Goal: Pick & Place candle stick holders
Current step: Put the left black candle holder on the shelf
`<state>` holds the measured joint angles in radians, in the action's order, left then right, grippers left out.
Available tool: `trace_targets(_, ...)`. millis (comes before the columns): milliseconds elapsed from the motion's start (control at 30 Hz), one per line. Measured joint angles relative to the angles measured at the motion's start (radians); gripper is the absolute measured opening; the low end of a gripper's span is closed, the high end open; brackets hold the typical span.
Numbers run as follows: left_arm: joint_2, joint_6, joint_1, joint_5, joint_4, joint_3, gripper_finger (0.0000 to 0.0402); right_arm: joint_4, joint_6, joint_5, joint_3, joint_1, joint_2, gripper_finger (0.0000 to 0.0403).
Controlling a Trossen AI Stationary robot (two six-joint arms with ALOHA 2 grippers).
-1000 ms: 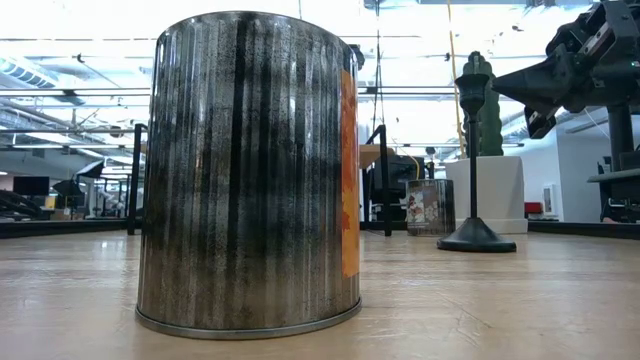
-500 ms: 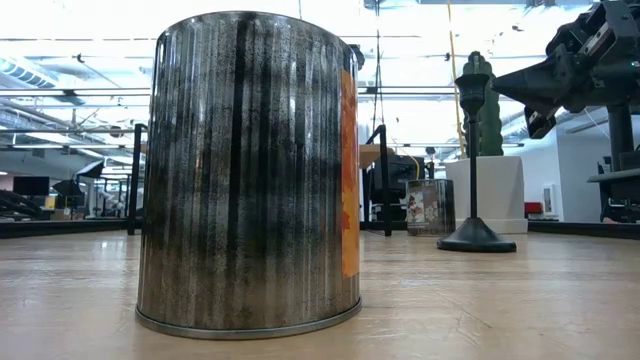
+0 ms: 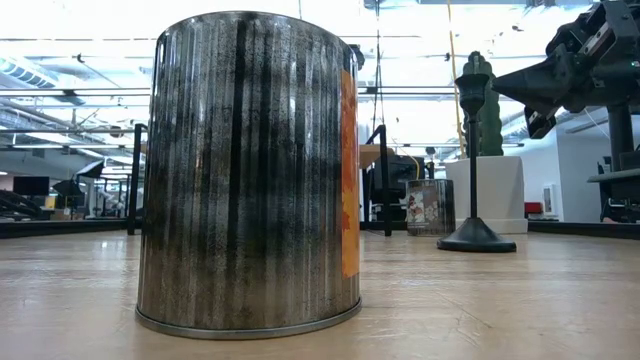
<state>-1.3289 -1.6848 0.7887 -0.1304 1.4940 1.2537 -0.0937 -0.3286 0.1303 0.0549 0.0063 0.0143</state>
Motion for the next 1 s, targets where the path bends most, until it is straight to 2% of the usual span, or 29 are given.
trace_targets(467,-0.001,-0.001,-0.005,0.038,-0.007,0.000,0.0120,0.000,0.000,0.000,0.000,0.000,0.000,0.0000)
trace_targets(1000,-0.006,-0.001,-0.001,0.000,-0.105,-0.079,0.0114,0.000,-0.038,0.000,0.000,0.000,0.000,0.0000)
